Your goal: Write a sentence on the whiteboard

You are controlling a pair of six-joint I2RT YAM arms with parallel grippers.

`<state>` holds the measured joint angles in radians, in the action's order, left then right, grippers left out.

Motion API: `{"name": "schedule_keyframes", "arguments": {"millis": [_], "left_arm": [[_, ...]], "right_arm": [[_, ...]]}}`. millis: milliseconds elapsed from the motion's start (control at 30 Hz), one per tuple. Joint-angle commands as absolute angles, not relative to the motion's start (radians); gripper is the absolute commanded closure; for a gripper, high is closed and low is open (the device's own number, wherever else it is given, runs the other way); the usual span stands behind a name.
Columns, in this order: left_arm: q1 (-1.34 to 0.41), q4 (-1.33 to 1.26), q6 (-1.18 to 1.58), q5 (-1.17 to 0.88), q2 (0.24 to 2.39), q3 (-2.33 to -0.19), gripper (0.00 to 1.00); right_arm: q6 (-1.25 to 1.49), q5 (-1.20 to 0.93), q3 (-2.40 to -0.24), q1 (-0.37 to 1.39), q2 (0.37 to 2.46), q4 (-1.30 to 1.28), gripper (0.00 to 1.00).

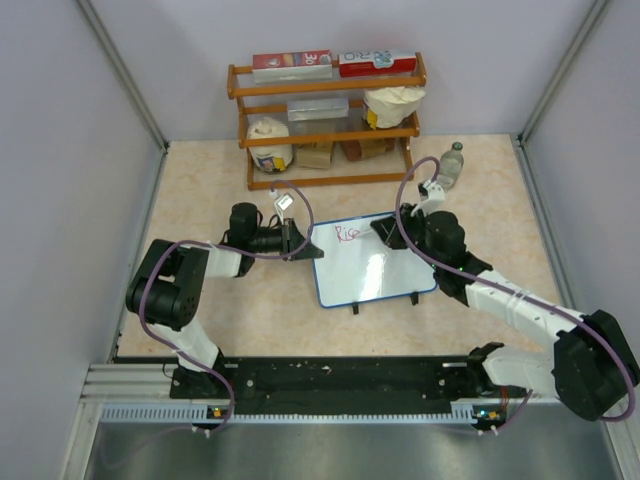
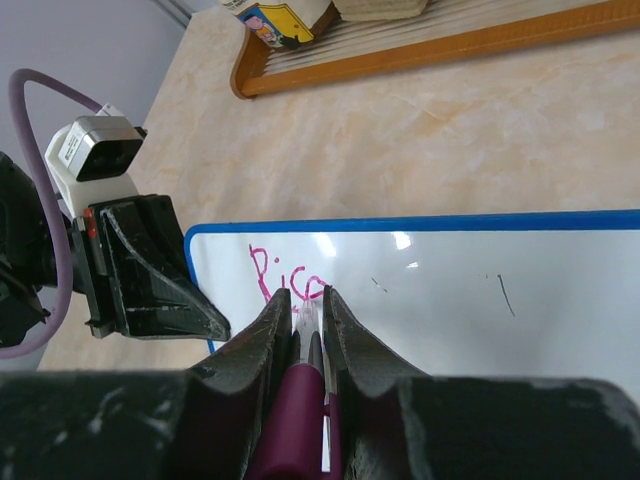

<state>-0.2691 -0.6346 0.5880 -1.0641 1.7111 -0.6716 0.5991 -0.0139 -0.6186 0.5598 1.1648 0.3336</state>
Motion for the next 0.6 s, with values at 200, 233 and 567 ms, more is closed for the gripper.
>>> {"name": "schedule_keyframes", "arguments": {"millis": [200,233,567], "left_arm": [[-0.273,-0.607,0.543,-1.016,1.743,-0.686,1.0],[-0.273,-0.607,0.543,-1.015,1.744,-0.686,1.0],[-0.273,-0.606,0.543,-1.015,1.744,-0.686,1.0]], "right_arm": [[0.561,0.044,-0.597,0.552,1.129,0.272,1.0],[0.563,0.048,-0.597,0.554,1.124,0.272,1.0],[0.571,0.075,-0.606,0.541,1.101,0.268,1.0]]}}
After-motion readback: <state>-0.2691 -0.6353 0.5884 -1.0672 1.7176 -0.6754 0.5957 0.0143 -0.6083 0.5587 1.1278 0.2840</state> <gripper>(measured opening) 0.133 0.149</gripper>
